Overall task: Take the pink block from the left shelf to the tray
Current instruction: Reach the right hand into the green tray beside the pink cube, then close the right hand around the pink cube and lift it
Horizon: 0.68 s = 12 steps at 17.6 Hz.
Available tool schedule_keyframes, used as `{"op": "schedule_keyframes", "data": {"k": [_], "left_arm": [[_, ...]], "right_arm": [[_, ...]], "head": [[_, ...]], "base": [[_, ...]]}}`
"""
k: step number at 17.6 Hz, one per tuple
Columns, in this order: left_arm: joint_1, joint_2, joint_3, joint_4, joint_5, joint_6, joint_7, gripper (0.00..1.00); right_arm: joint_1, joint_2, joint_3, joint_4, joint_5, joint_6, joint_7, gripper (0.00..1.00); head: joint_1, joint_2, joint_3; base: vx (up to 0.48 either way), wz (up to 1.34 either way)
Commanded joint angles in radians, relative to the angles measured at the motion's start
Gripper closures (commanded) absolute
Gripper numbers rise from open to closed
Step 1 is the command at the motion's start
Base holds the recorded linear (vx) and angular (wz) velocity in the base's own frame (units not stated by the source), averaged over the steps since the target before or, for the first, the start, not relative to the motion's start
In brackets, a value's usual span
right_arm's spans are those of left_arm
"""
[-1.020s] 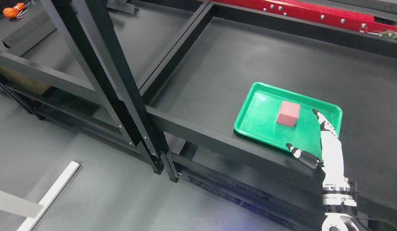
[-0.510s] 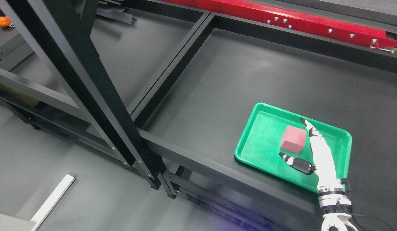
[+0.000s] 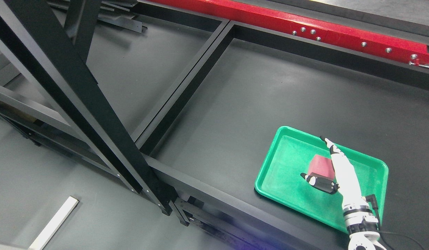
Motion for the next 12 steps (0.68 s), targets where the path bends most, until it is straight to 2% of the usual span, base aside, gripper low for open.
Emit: {"op": "schedule_keyframes", "data": {"k": [1, 12], "left_arm": [[0.009, 0.017, 0.0, 0.0, -0.002, 0.0, 0.001, 0.0], [0.009, 0.017, 0.0, 0.0, -0.002, 0.0, 0.001, 0.0]], "right_arm": [[0.002, -0.046, 0.005, 0.017, 0.007, 0.002, -0.001, 0.0], [-0.001, -0.069, 0.003, 0.102, 0.024, 0.014, -0.002, 0.0]], "head": [[0.0, 0.0, 0.0], [0.0, 0.0, 0.0]], "base": [[0.054, 0.01], [0.018, 0.0]]}}
